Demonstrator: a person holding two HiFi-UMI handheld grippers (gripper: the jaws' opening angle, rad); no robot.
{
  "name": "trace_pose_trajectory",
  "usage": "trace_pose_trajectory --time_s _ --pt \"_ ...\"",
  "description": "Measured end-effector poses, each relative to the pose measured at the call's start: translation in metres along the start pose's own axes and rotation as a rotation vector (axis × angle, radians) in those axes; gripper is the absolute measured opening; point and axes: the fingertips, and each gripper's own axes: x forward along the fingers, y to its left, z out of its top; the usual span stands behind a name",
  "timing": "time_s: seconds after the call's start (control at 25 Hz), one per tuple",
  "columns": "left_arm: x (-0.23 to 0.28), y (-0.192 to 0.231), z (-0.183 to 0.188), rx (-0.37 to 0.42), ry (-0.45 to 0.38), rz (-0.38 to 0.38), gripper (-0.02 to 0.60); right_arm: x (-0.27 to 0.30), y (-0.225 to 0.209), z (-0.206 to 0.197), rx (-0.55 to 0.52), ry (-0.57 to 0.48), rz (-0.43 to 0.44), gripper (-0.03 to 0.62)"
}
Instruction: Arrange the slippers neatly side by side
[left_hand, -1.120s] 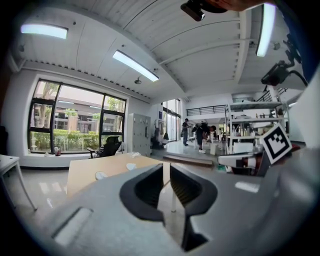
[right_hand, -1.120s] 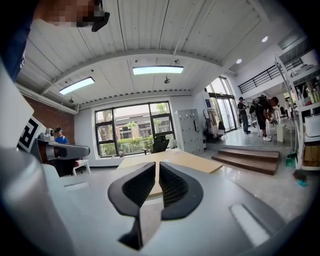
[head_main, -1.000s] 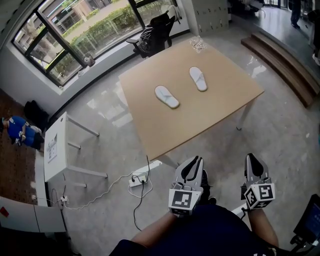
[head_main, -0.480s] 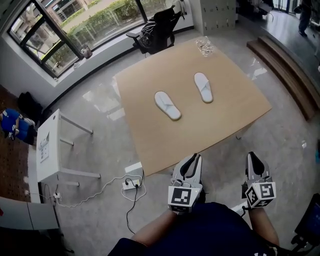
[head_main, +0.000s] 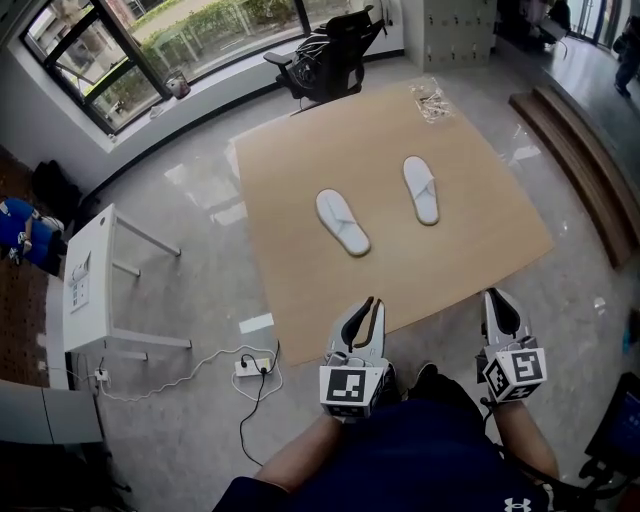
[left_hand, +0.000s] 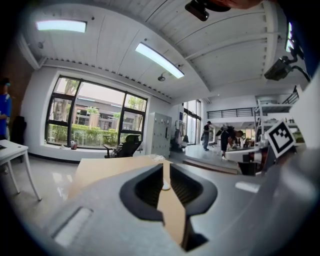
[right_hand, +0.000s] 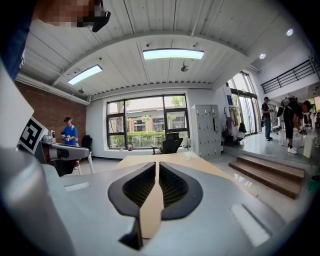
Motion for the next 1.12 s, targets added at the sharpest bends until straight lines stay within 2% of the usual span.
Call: trace_pose_trajectory --time_s 0.16,0.4,0.64,0.8,0.96,1.12 --pt "0.013 0.009 0.0 -0.004 0.013 0.053 0.041 0.031 -0.007 -0.003 -0.006 0.021 0.055 0.029" --pt "0.046 0.03 0.001 -0.039 0.037 0.225 0.041 0.095 -0.025 -0.004 0.013 0.044 0.179 0.029" --pt "0.109 0.055 -0.003 -0.08 0.051 0.365 0.041 0.182 -0.058 0.001 -0.011 0.074 0.308 0.029" --pt "0.129 0.071 -0.022 -0.063 0.074 0.414 0.041 0.218 -0.062 0.002 -0.026 0.103 0.364 0.029" --pt "0.15 0.091 -0.045 -0.042 0.142 0.465 0.045 0.253 -0.064 -0.009 -0.036 0.139 0.406 0.029" --pt "0.169 0.114 -0.071 -0.033 0.21 0.457 0.08 0.281 -0.06 -0.034 -0.046 0.218 0.429 0.051"
